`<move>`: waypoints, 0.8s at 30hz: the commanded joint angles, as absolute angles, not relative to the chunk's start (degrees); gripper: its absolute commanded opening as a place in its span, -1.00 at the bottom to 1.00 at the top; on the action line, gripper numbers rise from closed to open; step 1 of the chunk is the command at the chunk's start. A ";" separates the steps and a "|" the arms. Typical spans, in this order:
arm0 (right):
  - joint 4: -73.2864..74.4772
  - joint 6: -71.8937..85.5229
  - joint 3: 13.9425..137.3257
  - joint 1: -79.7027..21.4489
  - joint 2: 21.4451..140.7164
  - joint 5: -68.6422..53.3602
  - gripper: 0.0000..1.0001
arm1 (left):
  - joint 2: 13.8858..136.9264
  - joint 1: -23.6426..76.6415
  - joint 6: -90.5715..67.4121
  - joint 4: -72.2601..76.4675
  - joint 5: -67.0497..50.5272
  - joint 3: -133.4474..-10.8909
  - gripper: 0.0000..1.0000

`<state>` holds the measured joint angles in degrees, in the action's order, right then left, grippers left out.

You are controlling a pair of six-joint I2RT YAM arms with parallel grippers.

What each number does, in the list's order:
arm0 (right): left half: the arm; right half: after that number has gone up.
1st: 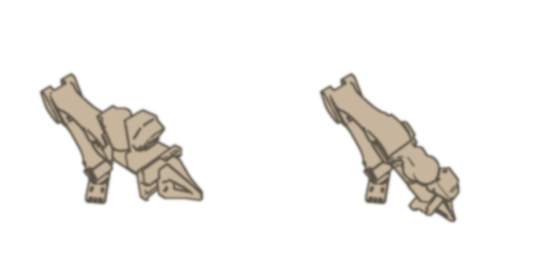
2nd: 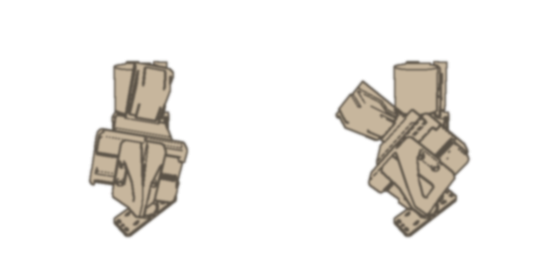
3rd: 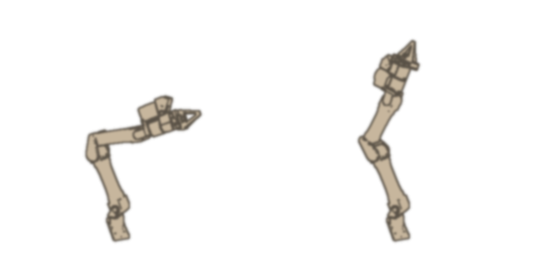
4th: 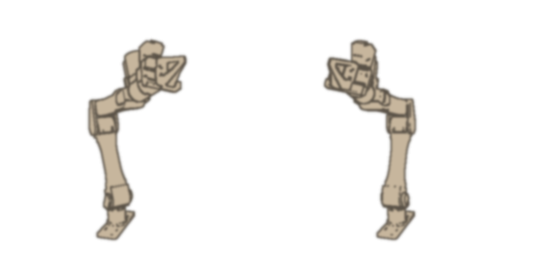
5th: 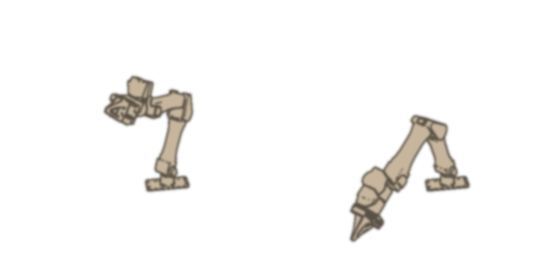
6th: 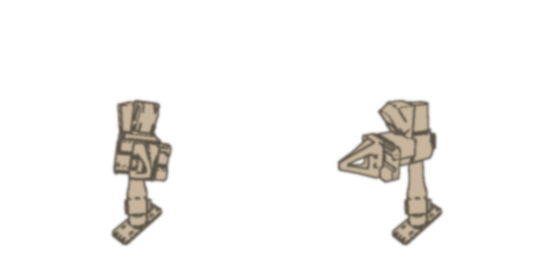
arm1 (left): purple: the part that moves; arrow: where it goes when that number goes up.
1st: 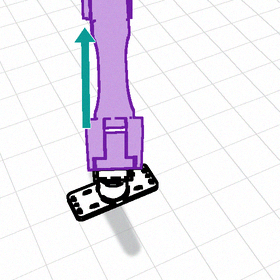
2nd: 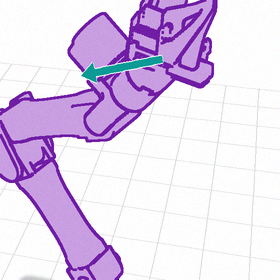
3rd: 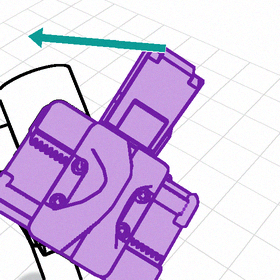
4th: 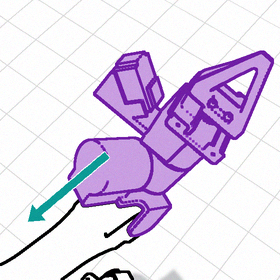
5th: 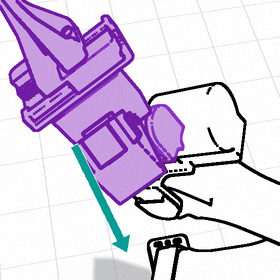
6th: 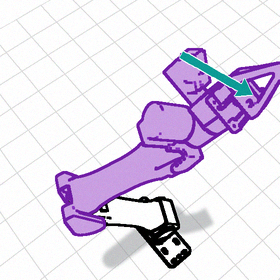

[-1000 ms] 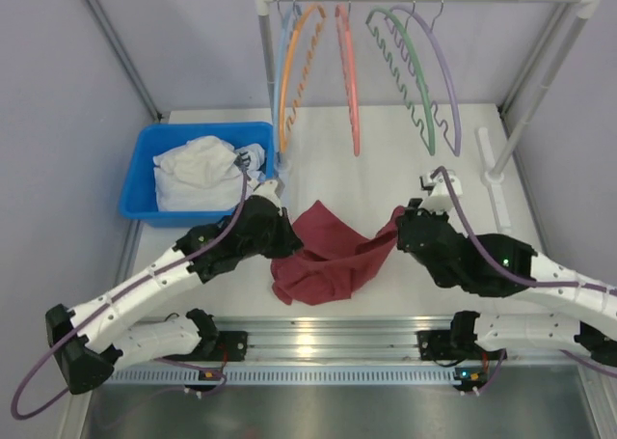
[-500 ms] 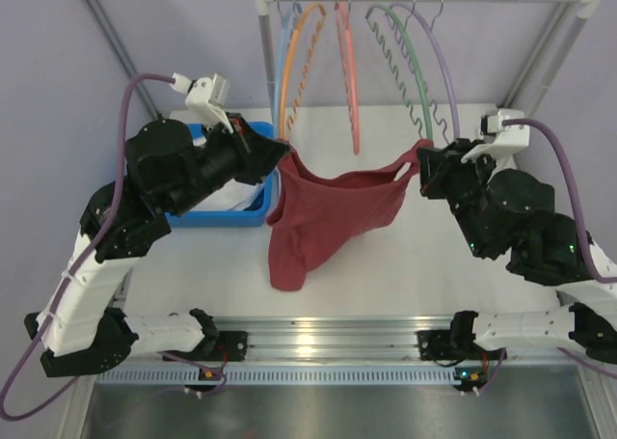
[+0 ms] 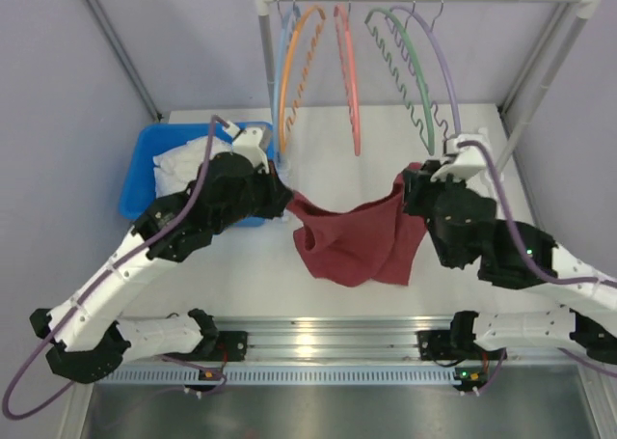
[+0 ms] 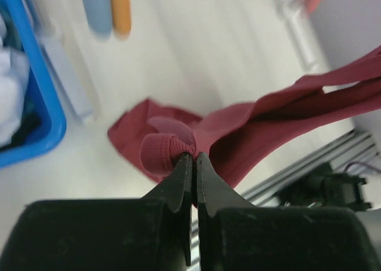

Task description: Place the tank top on the hanger

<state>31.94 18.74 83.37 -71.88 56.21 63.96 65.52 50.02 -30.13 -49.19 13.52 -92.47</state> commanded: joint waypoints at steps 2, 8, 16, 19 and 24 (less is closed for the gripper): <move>43.75 43.52 66.07 -72.51 52.83 59.34 -1.00 | 58.98 50.01 -38.21 -40.10 7.41 -69.25 -1.00; 37.90 60.10 41.62 -72.07 51.85 45.89 -1.00 | 60.90 50.01 -44.90 -19.74 0.27 -44.59 -1.00; 29.89 58.01 35.16 -70.05 56.69 37.89 -0.76 | 75.13 50.01 -45.26 -13.09 -3.78 -41.74 -1.00; 30.06 57.31 35.94 -70.05 57.92 36.57 -0.56 | 75.76 50.01 -45.44 -15.20 -1.94 -42.36 -0.93; 32.25 54.23 38.66 -70.14 57.40 35.07 0.20 | 73.04 49.92 -45.88 -20.03 2.45 -42.45 -0.62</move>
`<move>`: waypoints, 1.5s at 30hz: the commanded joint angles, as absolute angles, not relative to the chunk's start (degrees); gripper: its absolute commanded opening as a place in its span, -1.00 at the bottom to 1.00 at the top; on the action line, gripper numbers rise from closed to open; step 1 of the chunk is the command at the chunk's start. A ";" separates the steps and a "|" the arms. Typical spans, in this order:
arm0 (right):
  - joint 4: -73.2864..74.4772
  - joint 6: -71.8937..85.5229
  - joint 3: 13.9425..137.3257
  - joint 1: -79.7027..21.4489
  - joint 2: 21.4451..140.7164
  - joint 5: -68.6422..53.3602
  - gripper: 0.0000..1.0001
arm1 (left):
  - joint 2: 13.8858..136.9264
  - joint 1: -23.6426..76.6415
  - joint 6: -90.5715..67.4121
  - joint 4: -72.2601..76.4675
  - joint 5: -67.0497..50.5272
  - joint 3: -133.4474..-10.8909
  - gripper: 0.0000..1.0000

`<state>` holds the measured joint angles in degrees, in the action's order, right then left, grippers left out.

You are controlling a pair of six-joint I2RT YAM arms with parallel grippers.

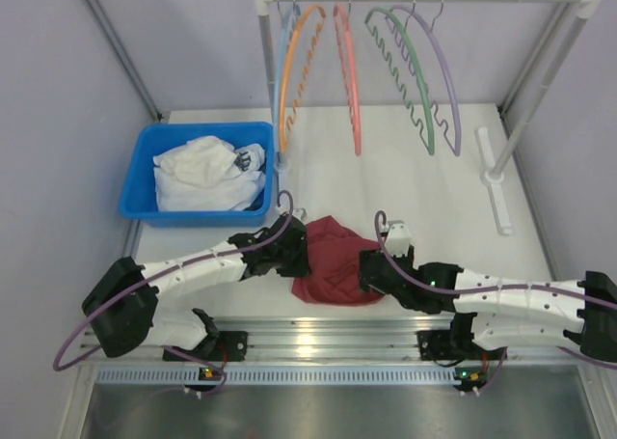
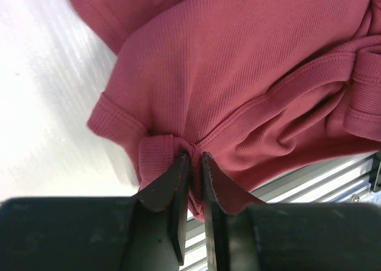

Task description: Place the tank top on the hanger

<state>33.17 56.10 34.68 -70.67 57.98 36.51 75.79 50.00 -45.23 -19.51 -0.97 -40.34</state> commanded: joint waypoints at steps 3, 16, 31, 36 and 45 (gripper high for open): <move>36.80 52.48 42.62 -70.31 58.09 35.15 0.63 | 70.76 49.92 -46.23 -23.55 5.44 -42.45 -0.56; 47.18 39.83 66.67 -70.84 56.51 35.94 0.36 | 66.10 49.83 -48.34 -27.51 8.27 -40.43 -0.03; 53.98 17.36 112.74 -65.16 70.31 50.37 0.50 | 64.34 49.83 -46.85 -28.74 6.50 -42.45 0.12; 52.30 12.75 122.94 -45.38 76.19 33.59 0.53 | 64.16 49.83 -46.23 -29.27 6.07 -43.06 0.15; 47.46 10.37 126.91 -21.29 81.20 13.14 0.41 | 65.21 49.83 -43.77 -30.41 4.75 -45.44 0.16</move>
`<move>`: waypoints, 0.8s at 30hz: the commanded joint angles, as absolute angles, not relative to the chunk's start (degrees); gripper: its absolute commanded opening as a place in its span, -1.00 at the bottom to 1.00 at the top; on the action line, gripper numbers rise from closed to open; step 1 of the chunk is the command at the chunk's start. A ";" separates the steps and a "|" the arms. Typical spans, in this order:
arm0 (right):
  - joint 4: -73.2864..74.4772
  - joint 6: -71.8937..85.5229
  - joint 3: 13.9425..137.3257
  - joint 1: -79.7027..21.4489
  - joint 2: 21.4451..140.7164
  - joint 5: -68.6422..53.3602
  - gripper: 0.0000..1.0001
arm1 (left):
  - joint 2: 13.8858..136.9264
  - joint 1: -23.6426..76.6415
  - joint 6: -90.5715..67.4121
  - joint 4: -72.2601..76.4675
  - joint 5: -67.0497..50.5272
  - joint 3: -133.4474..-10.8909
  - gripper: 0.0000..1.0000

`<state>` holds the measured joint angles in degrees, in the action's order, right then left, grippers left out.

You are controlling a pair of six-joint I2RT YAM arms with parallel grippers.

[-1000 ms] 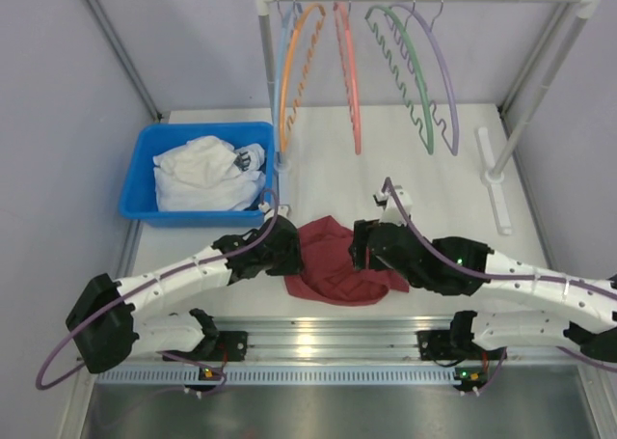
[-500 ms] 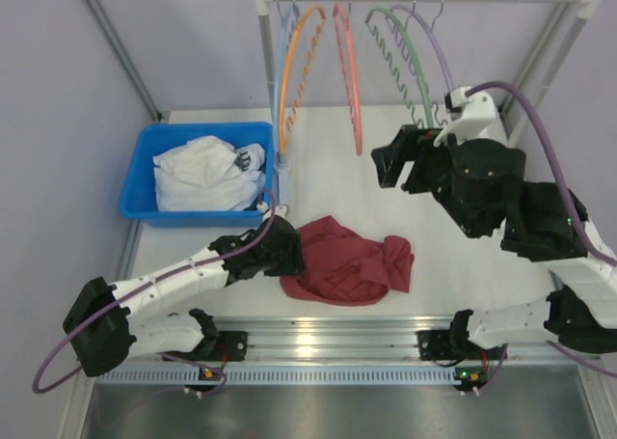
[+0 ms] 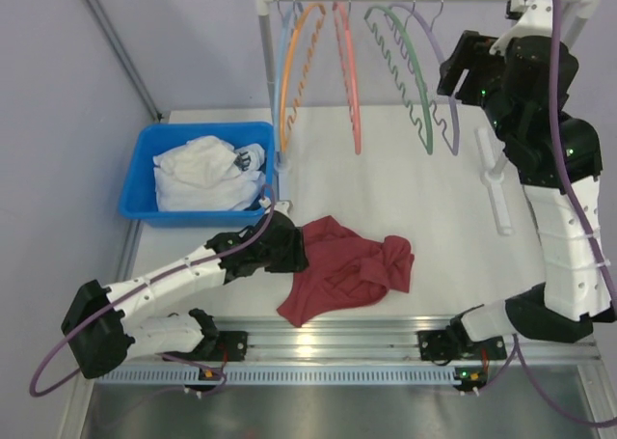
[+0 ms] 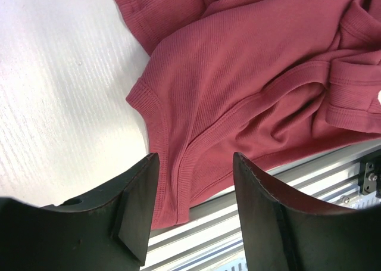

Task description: Place the tank top on the hanger

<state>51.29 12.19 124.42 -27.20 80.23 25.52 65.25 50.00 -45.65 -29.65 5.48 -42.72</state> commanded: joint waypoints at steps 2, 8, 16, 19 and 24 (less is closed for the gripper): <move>47.46 10.11 126.83 -16.19 82.96 8.72 0.36 | 65.30 49.83 -43.51 -30.59 4.40 -45.79 0.16; 45.53 7.65 126.91 -10.29 85.43 -1.75 0.36 | 65.92 49.83 -43.07 -30.67 3.60 -45.97 0.16; 44.30 7.29 125.42 -9.40 86.40 -4.31 0.40 | 66.18 49.83 -42.89 -30.15 3.25 -45.88 0.17; 44.65 6.94 124.19 -9.40 87.27 -4.66 0.37 | 66.53 49.83 -42.98 -30.15 3.08 -46.05 0.17; 45.44 6.15 124.01 -9.58 88.50 -4.40 0.29 | 66.80 49.83 -42.89 -30.06 3.08 -46.14 0.17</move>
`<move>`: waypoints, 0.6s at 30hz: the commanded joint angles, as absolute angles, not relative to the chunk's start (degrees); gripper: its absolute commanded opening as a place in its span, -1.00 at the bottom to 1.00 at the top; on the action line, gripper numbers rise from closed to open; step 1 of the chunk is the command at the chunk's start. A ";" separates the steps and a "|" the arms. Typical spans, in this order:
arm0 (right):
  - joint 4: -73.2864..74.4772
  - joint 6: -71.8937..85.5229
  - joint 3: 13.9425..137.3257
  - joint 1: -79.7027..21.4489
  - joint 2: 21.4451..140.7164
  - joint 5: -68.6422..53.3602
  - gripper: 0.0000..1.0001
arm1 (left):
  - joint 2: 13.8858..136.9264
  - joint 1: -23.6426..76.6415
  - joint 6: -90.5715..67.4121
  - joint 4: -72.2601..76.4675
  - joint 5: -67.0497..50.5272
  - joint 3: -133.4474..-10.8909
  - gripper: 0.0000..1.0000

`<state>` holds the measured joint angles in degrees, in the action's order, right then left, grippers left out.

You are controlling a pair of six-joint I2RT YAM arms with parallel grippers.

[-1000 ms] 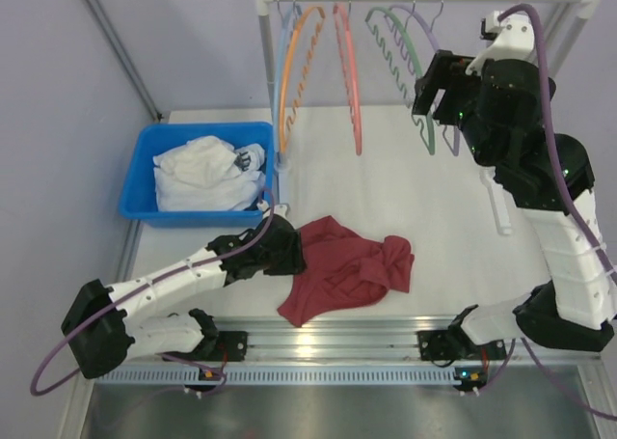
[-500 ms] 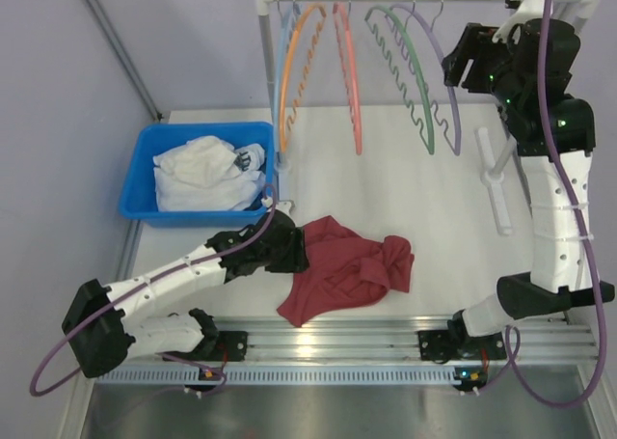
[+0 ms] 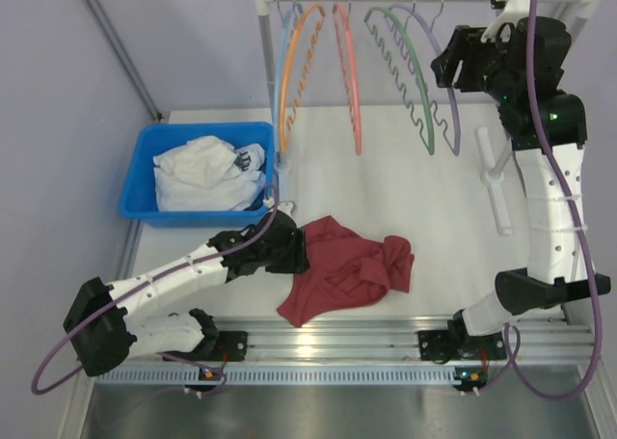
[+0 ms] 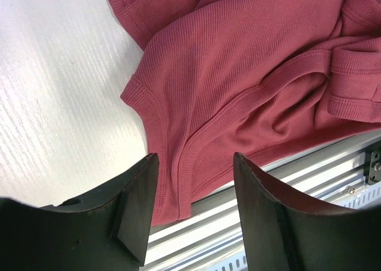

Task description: Place the tank top on the hanger

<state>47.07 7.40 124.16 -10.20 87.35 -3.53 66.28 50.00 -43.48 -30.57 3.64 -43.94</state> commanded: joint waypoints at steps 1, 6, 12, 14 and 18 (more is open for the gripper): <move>45.44 5.98 124.10 -9.49 88.59 -4.57 0.29 | 66.71 49.83 -42.89 -30.23 3.16 -46.06 0.17; 46.40 5.01 125.06 -10.02 90.17 -4.14 0.18 | 66.80 49.83 -43.15 -29.97 3.08 -45.53 0.17; 47.72 3.78 125.42 -11.51 91.05 -1.06 0.08 | 66.88 49.83 -42.89 -29.62 2.81 -45.35 0.17; 47.99 3.52 125.51 -11.95 91.05 -0.44 0.06 | 67.06 49.83 -42.72 -29.53 2.81 -45.44 0.17; 48.34 3.08 125.59 -12.57 90.97 -0.18 0.04 | 67.32 49.83 -42.63 -29.53 2.81 -45.70 0.17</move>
